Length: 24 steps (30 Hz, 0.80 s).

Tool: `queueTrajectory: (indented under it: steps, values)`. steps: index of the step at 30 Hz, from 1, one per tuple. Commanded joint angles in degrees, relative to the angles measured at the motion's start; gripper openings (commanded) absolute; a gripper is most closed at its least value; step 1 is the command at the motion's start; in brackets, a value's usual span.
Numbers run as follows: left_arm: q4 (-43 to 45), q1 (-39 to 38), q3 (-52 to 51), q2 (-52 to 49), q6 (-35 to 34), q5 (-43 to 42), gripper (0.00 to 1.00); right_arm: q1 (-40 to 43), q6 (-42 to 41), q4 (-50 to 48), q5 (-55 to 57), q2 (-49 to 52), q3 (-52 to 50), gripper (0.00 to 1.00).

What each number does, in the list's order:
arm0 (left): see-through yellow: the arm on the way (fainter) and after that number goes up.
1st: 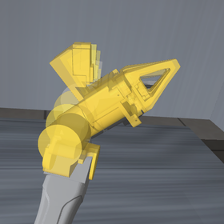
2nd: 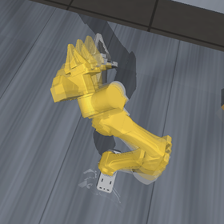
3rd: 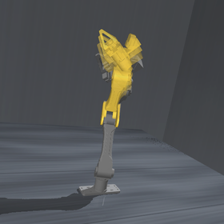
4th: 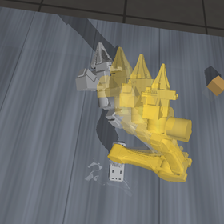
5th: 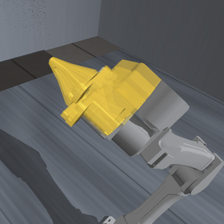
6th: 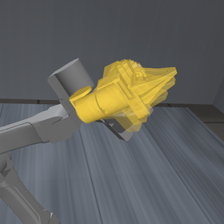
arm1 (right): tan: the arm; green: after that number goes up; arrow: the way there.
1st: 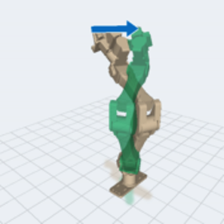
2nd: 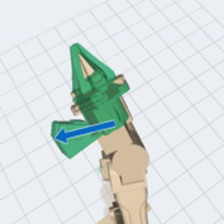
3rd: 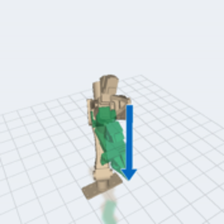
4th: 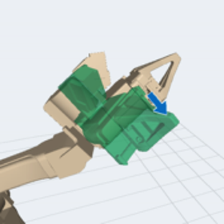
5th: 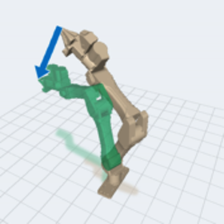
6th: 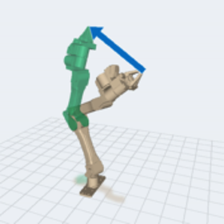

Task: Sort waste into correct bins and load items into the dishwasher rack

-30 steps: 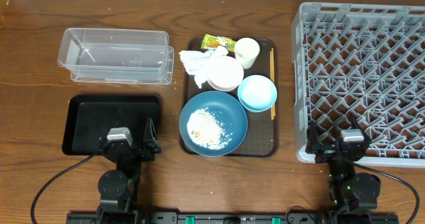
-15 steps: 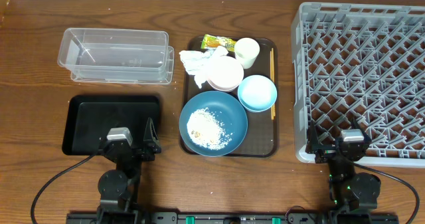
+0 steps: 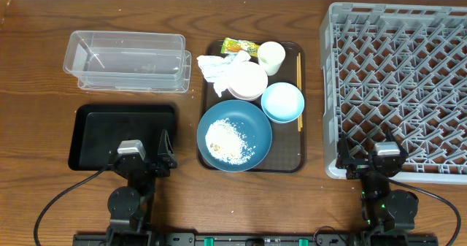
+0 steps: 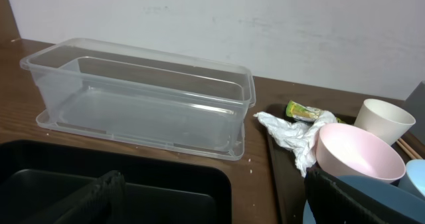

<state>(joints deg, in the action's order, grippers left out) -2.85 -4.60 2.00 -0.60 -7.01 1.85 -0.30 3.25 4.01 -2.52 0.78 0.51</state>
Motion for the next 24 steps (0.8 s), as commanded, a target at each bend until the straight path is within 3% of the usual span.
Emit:
queueTrajectory:
  steps: [1,13,19,22,24]
  values:
    - [-1.14,0.24,-1.77,0.37,0.98,0.26,0.89,-0.44,0.46,0.09,0.59,-0.26,-0.20,0.99]
    - [-0.17,0.24,-1.77,0.37,-0.59,-0.63,0.89,-0.44,0.48,0.09,0.59,-0.26,-0.20,0.99]
    - [8.28,0.24,-1.75,0.37,-23.63,-18.75,0.89,-0.44,0.48,0.09,0.59,-0.26,-0.20,0.99]
    - [10.91,0.24,-1.75,0.37,-32.50,-19.61,0.89,-0.44,0.48,0.09,0.59,-0.26,-0.20,0.99]
    - [14.49,0.24,-1.75,0.37,-34.86,-19.65,0.89,-0.44,0.48,0.09,0.59,-0.26,-0.20,0.99]
